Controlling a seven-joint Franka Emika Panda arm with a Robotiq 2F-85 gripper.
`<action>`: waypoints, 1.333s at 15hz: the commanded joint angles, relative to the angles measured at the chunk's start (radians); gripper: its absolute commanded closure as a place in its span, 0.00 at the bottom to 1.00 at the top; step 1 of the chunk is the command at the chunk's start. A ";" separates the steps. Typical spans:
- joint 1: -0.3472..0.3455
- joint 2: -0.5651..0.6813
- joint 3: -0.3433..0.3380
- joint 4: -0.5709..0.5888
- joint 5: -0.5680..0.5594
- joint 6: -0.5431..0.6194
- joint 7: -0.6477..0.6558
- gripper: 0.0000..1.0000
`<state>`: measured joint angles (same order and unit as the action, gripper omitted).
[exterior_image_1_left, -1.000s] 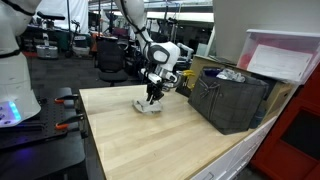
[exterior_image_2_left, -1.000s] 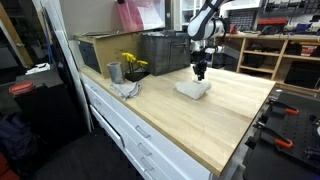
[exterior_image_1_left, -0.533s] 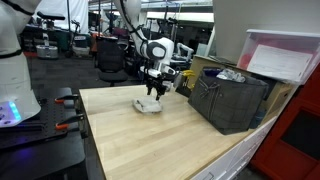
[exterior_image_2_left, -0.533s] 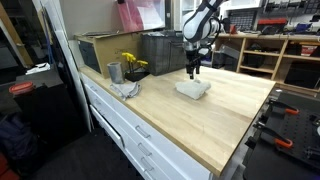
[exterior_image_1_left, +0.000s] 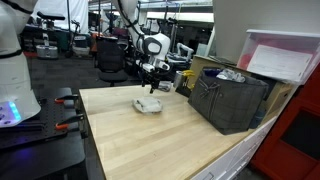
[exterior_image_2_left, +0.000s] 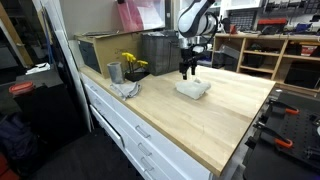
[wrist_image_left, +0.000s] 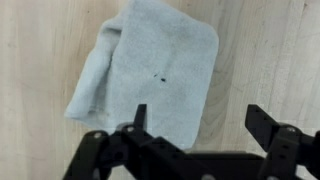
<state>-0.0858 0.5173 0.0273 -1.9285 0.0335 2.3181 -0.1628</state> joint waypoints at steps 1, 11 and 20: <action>0.019 -0.041 -0.015 -0.078 0.043 0.004 0.117 0.00; 0.153 -0.042 -0.166 -0.182 -0.167 0.046 0.474 0.88; 0.214 0.068 -0.195 -0.220 -0.252 0.229 0.563 1.00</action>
<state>0.0957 0.5660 -0.1456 -2.1347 -0.1886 2.4771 0.3646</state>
